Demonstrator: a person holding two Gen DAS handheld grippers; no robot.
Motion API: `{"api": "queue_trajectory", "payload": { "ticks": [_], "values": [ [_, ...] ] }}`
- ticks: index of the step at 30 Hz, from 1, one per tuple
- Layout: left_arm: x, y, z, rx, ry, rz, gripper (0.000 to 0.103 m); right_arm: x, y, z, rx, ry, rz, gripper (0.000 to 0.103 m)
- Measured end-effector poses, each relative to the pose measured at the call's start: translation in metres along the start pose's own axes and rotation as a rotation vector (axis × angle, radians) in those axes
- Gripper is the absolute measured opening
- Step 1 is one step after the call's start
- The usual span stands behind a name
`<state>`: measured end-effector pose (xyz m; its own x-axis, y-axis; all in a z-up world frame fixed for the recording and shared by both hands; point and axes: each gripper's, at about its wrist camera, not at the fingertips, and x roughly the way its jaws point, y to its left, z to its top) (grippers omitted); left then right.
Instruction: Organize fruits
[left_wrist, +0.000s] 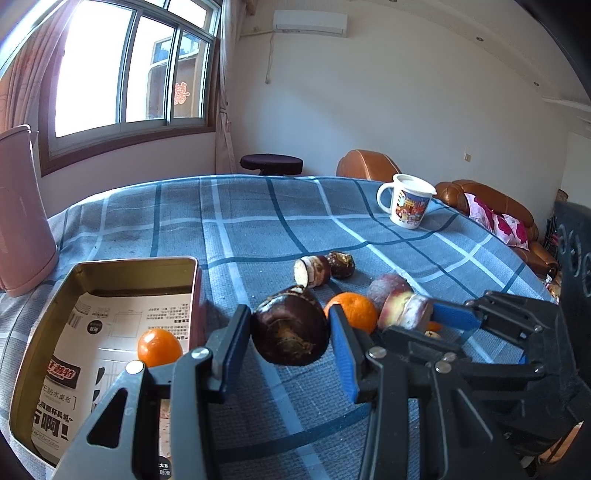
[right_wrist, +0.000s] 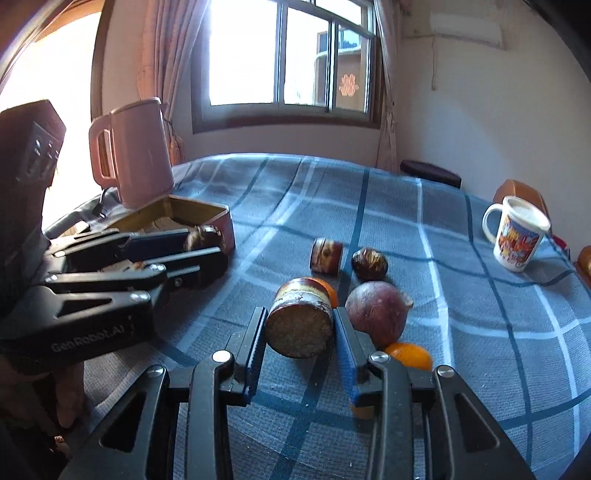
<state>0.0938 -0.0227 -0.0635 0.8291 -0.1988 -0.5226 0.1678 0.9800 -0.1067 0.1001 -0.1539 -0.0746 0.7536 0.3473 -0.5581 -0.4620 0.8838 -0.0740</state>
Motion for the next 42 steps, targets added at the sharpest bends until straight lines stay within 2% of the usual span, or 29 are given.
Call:
{"api": "queue_trajectory", "payload": {
  "ticks": [3, 17, 42],
  "values": [
    [-0.003, -0.002, 0.0, 0.01, -0.017, 0.016, 0.045, -0.006, 0.0, 0.003, -0.01, -0.053, -0.031, 0.037],
    [-0.023, -0.014, -0.001, 0.063, -0.126, 0.075, 0.045, -0.023, 0.0, 0.005, -0.006, -0.186, -0.049, 0.037],
    [-0.037, -0.021, -0.005, 0.089, -0.219, 0.115, 0.045, -0.044, -0.003, 0.001, 0.021, -0.311, -0.039, 0.037]
  ]
}}
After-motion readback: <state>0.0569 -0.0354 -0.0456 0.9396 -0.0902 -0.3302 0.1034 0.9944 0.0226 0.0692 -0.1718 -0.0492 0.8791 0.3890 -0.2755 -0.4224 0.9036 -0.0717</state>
